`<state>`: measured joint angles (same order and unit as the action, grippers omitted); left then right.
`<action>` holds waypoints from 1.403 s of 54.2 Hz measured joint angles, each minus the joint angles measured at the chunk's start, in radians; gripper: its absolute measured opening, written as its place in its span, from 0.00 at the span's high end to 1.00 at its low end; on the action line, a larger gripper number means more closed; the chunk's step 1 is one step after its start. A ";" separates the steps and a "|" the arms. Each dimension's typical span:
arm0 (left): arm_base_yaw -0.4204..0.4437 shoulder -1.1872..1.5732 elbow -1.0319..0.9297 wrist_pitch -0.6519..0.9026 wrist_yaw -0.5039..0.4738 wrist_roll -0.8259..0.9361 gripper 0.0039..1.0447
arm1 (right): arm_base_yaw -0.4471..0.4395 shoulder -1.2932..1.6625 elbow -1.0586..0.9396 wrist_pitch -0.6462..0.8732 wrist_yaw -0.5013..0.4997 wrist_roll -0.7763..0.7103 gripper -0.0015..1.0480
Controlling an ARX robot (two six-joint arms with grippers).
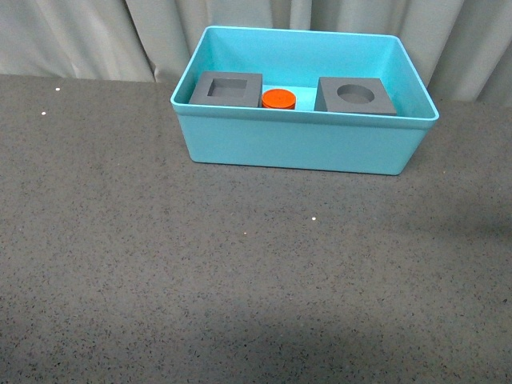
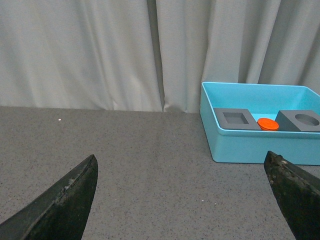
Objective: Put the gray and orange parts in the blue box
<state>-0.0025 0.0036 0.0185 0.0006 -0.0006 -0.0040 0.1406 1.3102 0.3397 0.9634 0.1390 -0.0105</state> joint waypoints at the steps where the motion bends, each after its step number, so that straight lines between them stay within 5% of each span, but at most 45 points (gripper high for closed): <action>1: 0.000 0.000 0.000 0.000 0.000 0.000 0.06 | -0.006 -0.018 -0.021 0.000 -0.006 0.000 0.73; 8: 0.000 0.000 0.000 0.000 0.000 0.000 0.06 | -0.037 -0.125 -0.115 -0.014 -0.037 -0.002 1.00; 31: 0.000 0.000 0.000 0.000 0.000 0.000 0.06 | -0.138 -0.353 -0.283 -0.071 -0.132 0.004 0.99; 76: 0.000 0.000 0.000 0.000 0.000 0.000 0.06 | -0.138 -0.972 -0.335 -0.623 -0.137 0.006 0.99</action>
<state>-0.0025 0.0036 0.0185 0.0006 -0.0002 -0.0040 0.0025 0.3382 0.0044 0.3405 0.0017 -0.0040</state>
